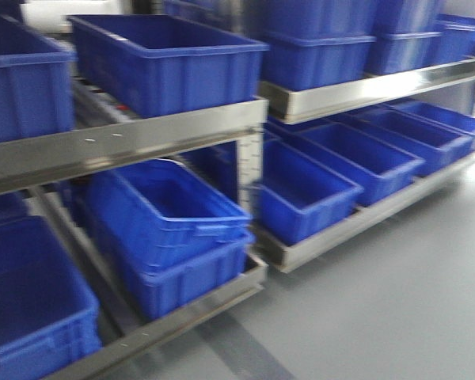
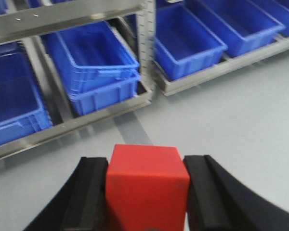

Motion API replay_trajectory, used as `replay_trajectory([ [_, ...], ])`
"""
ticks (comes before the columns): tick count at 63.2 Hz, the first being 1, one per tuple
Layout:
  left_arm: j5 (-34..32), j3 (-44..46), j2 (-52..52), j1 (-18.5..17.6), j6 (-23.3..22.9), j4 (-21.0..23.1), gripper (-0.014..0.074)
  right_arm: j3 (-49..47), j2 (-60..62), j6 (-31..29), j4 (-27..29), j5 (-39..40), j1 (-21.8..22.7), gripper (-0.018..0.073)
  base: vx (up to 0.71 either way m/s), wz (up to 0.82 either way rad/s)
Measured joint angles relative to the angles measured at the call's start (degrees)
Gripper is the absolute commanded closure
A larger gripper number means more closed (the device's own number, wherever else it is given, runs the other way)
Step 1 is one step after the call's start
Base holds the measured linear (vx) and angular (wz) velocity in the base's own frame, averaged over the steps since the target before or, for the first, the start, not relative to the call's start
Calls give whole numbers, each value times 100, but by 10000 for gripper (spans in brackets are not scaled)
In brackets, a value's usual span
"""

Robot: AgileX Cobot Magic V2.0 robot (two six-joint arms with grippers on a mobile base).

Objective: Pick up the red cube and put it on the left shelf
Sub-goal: 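Drive up to the shelf rack and stop before a blue crate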

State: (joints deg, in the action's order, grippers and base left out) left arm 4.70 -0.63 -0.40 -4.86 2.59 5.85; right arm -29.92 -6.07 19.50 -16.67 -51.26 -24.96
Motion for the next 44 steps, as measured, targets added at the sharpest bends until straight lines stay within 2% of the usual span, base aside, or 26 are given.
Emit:
replay_trajectory([
  [25, 0, 0, 0, 0, 0, 0, 495, 0, 0, 0, 0, 0, 0, 422, 45, 79],
  [44, 0, 0, 0, 0, 0, 0, 495, 0, 0, 0, 0, 0, 0, 422, 39, 54],
])
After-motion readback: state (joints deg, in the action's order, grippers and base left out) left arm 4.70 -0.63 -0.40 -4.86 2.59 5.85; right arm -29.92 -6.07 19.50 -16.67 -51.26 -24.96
